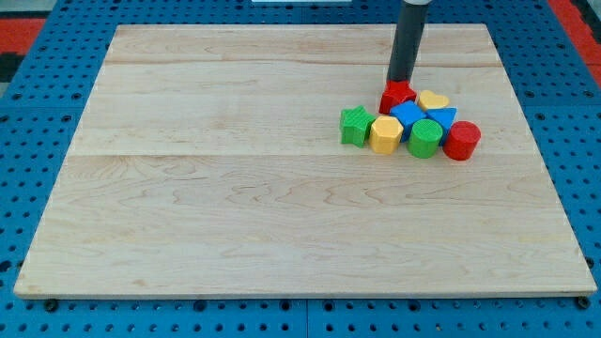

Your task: Slide the green star closer to the red star

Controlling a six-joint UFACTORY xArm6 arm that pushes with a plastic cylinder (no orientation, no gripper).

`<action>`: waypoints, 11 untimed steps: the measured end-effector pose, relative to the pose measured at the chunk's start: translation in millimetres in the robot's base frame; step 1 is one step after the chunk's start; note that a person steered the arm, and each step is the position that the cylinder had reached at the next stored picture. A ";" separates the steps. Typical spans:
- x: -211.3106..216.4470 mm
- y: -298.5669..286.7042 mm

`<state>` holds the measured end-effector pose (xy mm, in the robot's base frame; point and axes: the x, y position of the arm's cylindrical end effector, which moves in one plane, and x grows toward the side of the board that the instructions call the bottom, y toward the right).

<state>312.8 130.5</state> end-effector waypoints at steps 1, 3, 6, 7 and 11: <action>-11.9 -24.5; 31.5 -100.3; 121.1 -125.8; 128.0 -96.4; 99.5 -34.3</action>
